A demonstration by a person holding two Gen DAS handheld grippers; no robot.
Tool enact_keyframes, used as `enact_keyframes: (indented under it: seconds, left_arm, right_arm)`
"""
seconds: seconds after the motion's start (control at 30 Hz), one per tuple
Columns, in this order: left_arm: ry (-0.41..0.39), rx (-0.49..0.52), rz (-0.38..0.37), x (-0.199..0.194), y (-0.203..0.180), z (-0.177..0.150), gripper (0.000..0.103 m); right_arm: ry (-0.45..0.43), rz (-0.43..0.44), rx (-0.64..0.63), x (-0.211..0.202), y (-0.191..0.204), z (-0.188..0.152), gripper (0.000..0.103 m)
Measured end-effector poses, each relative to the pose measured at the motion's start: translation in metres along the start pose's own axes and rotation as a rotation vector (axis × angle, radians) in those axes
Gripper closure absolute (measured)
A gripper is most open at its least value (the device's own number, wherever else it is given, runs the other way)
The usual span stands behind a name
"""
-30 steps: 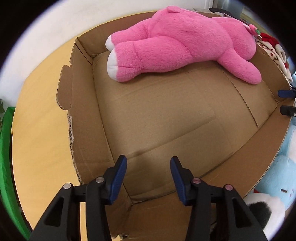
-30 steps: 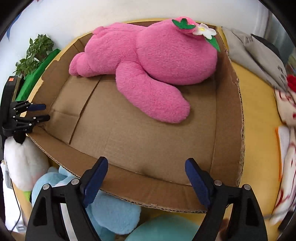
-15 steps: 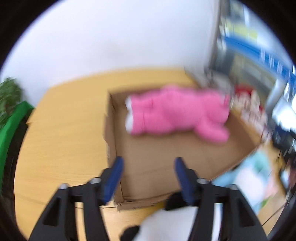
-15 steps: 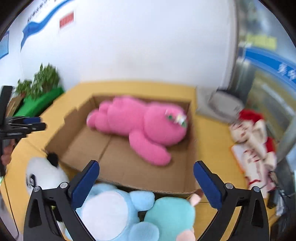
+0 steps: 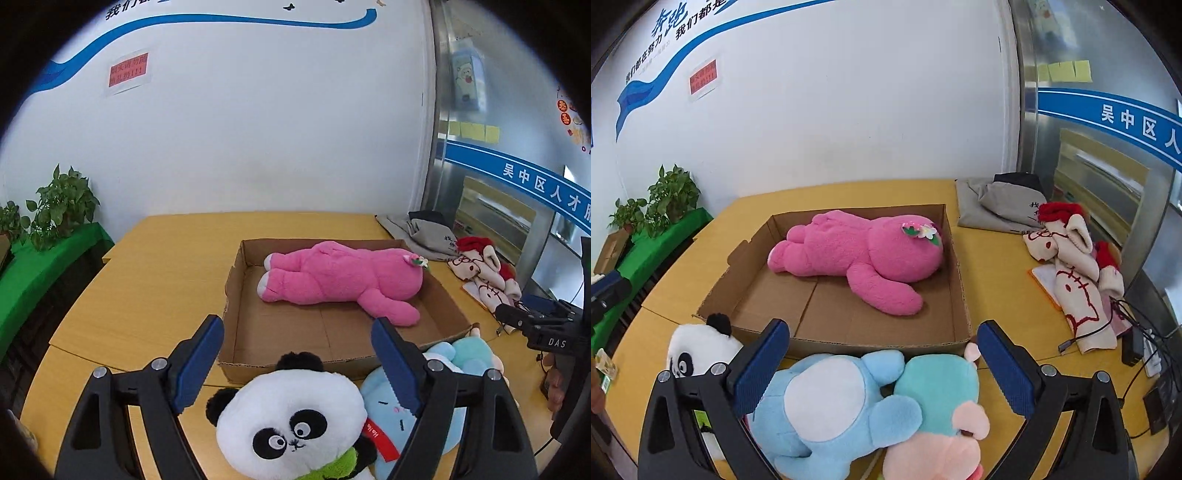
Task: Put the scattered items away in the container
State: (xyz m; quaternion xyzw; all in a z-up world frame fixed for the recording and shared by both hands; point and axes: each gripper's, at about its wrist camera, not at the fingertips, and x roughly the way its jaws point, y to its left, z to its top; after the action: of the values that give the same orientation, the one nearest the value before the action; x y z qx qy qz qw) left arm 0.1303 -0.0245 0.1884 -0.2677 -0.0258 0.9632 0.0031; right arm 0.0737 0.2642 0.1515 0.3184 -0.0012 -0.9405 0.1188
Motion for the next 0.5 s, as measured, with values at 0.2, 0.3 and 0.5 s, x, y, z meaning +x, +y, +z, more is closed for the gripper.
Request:
enact_keyframes:
  seconds: [0.2,0.3,0.5]
  left_arm:
    - [0.021,0.023,-0.054,0.018,-0.007,0.004,0.021]
    - [0.051,0.036,-0.125,0.04,-0.007,0.024,0.021]
    - [0.312,0.101,-0.275,0.164,-0.017,0.082,0.021]
  right_arm:
    - [0.002,0.003,-0.034,0.002,0.005,0.007,0.0]
    - [0.018,0.099,-0.004,0.013,0.006,0.023,0.0]
    - [0.106,0.256,0.002,0.102,0.006,0.085,0.0]
